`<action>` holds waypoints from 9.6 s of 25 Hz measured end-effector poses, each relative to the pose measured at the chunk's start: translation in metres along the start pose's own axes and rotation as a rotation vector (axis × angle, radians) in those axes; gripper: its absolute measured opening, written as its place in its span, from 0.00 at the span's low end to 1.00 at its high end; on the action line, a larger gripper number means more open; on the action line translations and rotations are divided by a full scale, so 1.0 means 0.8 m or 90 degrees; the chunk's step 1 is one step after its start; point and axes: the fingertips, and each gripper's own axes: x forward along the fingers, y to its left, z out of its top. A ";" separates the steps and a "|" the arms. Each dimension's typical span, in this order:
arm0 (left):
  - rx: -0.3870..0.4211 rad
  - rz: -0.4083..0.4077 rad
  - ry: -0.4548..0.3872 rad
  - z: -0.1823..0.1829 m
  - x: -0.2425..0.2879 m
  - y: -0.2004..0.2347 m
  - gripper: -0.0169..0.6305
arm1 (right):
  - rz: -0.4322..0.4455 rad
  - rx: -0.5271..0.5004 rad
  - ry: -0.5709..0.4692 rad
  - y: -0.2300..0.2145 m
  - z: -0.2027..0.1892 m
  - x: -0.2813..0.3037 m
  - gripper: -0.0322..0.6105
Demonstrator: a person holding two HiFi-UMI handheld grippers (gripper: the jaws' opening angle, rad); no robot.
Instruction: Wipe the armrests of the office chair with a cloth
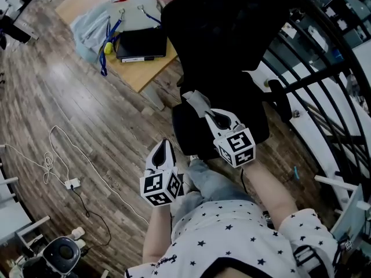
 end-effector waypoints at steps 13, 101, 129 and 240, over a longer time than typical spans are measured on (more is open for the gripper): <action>-0.037 0.041 0.044 -0.029 0.054 0.036 0.04 | 0.047 -0.140 0.110 -0.020 -0.071 0.126 0.09; -0.065 0.061 0.027 -0.134 -0.048 0.031 0.04 | 0.212 -0.312 0.346 0.126 -0.273 0.077 0.09; -0.048 0.057 0.005 -0.185 -0.138 0.000 0.04 | 0.178 -0.333 0.333 0.170 -0.319 -0.004 0.09; 0.026 -0.065 0.011 -0.127 0.144 -0.521 0.04 | -0.050 -0.069 0.008 -0.395 -0.140 -0.379 0.09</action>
